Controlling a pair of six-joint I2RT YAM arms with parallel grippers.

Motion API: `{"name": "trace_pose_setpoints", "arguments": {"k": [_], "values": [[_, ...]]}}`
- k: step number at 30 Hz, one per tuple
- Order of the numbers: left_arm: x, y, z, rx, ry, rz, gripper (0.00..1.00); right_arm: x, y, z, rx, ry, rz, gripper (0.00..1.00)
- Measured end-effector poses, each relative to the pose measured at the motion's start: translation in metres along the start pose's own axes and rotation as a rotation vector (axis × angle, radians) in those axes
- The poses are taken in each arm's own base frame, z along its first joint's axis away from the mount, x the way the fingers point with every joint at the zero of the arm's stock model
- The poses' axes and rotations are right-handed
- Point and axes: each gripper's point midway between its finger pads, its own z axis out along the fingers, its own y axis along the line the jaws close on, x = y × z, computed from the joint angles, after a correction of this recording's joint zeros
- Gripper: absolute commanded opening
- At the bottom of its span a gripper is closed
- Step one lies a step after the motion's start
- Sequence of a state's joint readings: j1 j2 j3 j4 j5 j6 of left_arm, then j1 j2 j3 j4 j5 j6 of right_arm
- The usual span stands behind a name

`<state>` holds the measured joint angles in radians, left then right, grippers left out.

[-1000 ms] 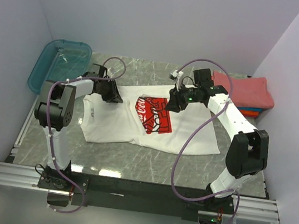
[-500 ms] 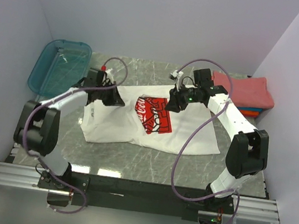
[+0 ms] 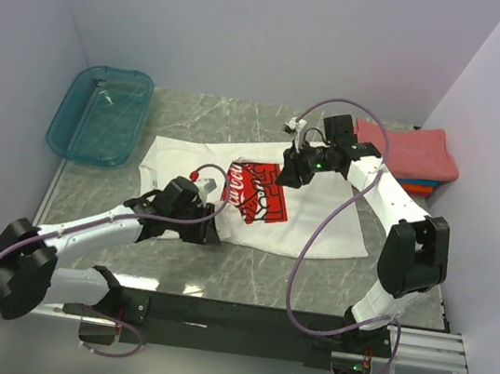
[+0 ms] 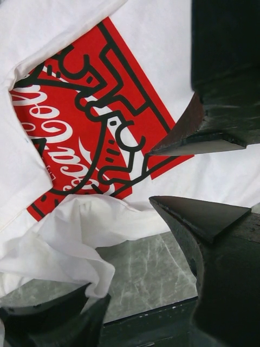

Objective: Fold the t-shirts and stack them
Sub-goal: Fold the tshirt

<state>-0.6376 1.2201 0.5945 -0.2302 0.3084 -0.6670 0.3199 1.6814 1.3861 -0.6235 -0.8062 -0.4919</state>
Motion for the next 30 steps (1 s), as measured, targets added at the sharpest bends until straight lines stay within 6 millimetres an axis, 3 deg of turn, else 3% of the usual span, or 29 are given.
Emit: {"name": "trace_pose_setpoints", "arguments": {"k": [4, 10, 13, 20, 30], "values": [[-0.001, -0.014, -0.014, -0.004, -0.060, 0.031, 0.53, 0.000, 0.000, 0.000, -0.001, 0.001, 0.001, 0.43], [-0.020, -0.012, -0.030, -0.069, -0.151, 0.043, 0.55, 0.001, 0.000, 0.000, -0.001, 0.003, 0.003, 0.43], [-0.019, -0.011, -0.028, -0.098, -0.143, 0.055, 0.54, 0.001, 0.001, 0.000, -0.002, 0.004, 0.004, 0.43], [0.012, -0.015, -0.019, -0.165, -0.059, 0.149, 0.55, 0.002, 0.001, 0.000, -0.003, 0.006, 0.006, 0.43], [0.013, -0.009, -0.011, -0.315, -0.033, 0.244, 0.54, 0.002, 0.002, 0.000, -0.004, 0.009, 0.009, 0.43]]}}
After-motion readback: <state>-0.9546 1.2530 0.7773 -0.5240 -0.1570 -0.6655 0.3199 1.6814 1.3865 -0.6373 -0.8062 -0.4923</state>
